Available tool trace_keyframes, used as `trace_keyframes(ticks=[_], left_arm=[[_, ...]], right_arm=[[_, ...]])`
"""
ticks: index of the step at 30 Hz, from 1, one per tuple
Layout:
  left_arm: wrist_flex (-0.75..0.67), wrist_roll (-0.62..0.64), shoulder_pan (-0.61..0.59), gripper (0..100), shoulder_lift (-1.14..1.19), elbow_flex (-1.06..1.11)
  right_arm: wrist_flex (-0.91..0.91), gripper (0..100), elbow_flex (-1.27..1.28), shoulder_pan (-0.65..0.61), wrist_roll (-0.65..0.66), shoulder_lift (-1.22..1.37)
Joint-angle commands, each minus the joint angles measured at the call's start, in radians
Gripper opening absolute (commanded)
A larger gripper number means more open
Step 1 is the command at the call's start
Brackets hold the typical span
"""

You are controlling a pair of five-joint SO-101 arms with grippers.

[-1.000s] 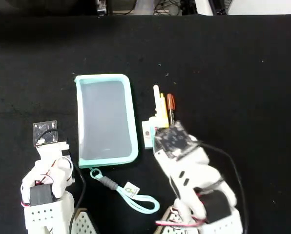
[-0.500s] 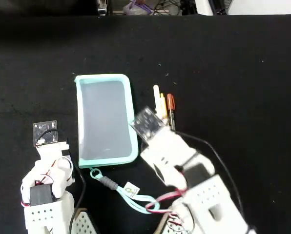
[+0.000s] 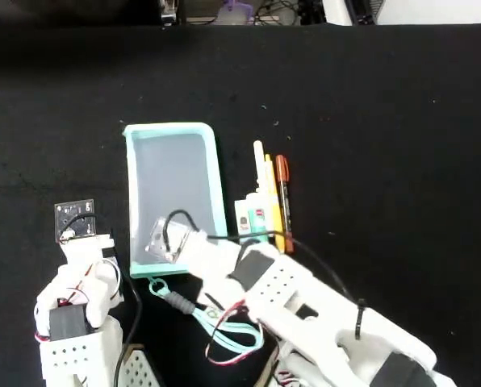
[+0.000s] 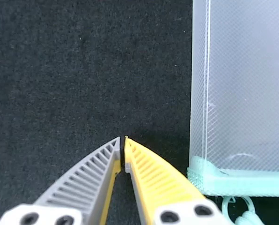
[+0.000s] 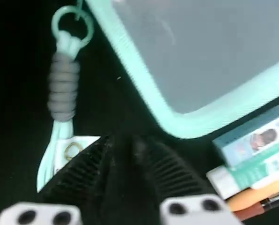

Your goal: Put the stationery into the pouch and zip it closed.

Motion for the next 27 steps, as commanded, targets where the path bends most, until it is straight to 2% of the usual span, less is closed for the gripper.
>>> trace_keyframes(ticks=[1,7,16,20,27], left_arm=[[0.006,0.003,0.010,3,-0.003,0.016],[0.006,0.003,0.010,3,-0.003,0.016],[0.006,0.003,0.010,3,-0.003,0.016],[0.006,0.003,0.010,3,-0.003,0.016],[0.006,-0.003,-0.007,3,-0.003,0.016]], right_arm=[[-0.015,20.1,0.005,-0.052,-0.006,0.002],[-0.014,19.1,0.033,-0.193,-0.005,0.002],[-0.044,18.8,0.076,-0.212,-0.005,0.010],[-0.046,18.8,0.074,-0.201,-0.005,0.002],[-0.094,18.8,0.076,-0.043,-0.012,0.002]])
